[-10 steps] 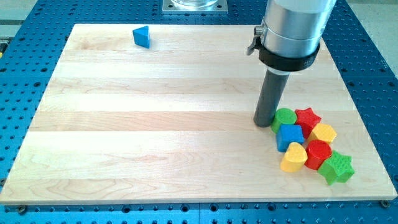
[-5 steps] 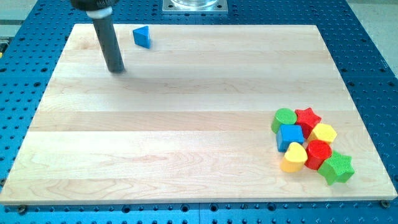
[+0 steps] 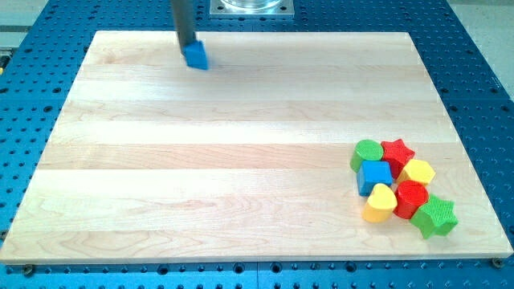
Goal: Push the triangle into the blue cube
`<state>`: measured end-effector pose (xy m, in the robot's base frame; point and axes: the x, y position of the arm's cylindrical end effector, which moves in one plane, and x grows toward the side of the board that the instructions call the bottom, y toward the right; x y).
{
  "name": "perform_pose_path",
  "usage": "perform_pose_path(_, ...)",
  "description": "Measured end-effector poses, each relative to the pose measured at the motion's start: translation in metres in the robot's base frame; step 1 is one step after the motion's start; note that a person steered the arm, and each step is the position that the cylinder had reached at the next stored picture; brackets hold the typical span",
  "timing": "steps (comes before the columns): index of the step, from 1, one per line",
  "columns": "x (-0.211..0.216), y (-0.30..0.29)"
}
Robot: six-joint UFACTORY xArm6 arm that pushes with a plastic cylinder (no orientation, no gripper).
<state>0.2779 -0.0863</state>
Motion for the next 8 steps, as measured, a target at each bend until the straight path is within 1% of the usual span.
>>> perform_pose_path(1,0.079,0.050)
perform_pose_path(2,0.139,0.106)
perform_pose_path(3,0.194,0.146)
perform_pose_path(4,0.232,0.182)
perform_pose_path(5,0.259,0.185)
perform_pose_path(6,0.277,0.183)
perform_pose_path(7,0.279,0.194)
perform_pose_path(8,0.279,0.225)
